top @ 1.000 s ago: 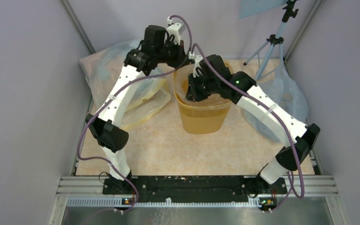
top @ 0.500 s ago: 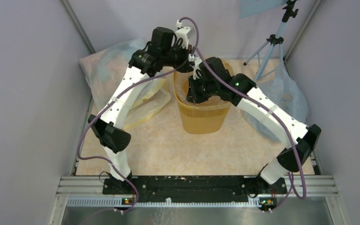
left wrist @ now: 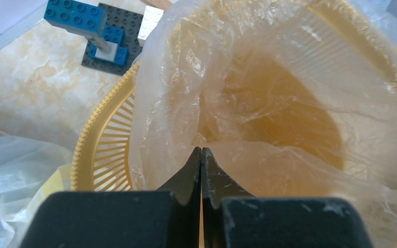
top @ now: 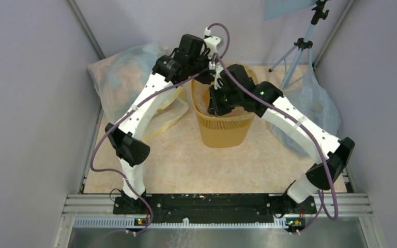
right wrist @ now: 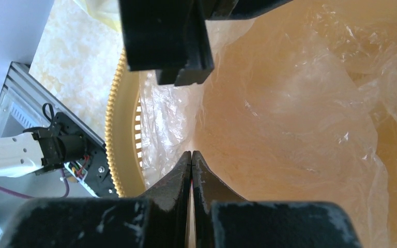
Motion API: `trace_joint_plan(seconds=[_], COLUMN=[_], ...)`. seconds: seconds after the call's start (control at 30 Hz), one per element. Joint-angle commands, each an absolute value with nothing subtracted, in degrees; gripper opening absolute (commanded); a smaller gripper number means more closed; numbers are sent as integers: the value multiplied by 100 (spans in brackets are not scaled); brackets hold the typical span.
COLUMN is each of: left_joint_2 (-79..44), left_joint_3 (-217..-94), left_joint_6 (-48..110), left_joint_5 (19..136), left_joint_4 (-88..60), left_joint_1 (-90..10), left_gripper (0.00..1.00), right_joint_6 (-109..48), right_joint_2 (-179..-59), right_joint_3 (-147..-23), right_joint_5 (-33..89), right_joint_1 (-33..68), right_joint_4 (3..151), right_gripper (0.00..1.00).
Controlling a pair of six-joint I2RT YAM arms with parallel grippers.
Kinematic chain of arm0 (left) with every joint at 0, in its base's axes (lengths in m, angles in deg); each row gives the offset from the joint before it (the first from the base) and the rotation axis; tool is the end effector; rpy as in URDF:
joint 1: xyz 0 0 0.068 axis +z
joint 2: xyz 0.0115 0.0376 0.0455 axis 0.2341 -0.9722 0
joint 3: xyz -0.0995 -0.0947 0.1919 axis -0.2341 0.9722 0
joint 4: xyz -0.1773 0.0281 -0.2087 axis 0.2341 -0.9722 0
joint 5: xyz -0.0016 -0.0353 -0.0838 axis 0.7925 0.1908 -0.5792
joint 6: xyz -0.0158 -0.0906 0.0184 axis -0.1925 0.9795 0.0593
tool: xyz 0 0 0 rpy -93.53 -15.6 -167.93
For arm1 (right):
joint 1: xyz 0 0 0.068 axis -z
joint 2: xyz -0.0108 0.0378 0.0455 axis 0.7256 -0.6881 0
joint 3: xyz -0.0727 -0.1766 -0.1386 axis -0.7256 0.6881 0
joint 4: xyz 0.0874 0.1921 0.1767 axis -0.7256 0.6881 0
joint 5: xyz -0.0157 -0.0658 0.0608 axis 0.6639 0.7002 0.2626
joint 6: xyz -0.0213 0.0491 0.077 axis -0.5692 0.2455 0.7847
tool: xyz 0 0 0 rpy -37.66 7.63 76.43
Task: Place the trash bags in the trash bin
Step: Place the trash bag in the trash bin.
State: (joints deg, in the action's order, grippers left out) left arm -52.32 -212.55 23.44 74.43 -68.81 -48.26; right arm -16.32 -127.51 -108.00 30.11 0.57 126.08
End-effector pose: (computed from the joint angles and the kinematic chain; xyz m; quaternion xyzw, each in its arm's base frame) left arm 0.3653 -0.2735 0.3776 0.2806 0.8338 -0.2362 0.4127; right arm 0.2628 0.2832 0.3367 -0.2146 0.8811 0.2677 0.3255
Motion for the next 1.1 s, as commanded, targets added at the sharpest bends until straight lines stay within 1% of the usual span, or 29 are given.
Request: trace_joint_plan(seconds=[0.0, 0.17, 0.23, 0.33, 0.6, 0.77, 0.93, 1.07], left_joint_2=[-5390, -5481, -5489, -5472, -5446, -5437, -5502, -5328], left_joint_3=[-21338, -21485, -21524, -21538, -21549, -21472, -21427, -21214], left_joint_6=[2038, 1873, 1834, 1701, 1576, 1474, 1406, 1569], left_joint_5=[7899, 8519, 8956, 9220, 9440, 9591, 9477, 9262], left_joint_4=[-7065, -7094, -7059, -6962, -6991, -6962, -6889, -6608], left_joint_1=[-5023, -5027, -5025, -5034, -5028, -5028, -4996, -4944], left_gripper=[0, 0, 0, 0, 0, 0, 0, 0], right_joint_6=[-1807, -1821, -1842, -1880, -1967, -2002, -2038, -2044], right_joint_2=[-12621, -12645, -12668, -12732, -12774, -12676, -12639, -12629], right_joint_3=[-10892, -10892, -10893, -10908, -11138, -10978, -10963, -11004], right_joint_5=[2875, 2798, 2743, 2531, 2035, 1558, 1419, 1512], right_joint_1=[-7, -6, -6, -8, -11, -11, -7, -11], right_joint_4=[12202, 12201, 12213, 12208, 12000, 11717, 11620, 11629], right_gripper=[0, 0, 0, 0, 0, 0, 0, 0])
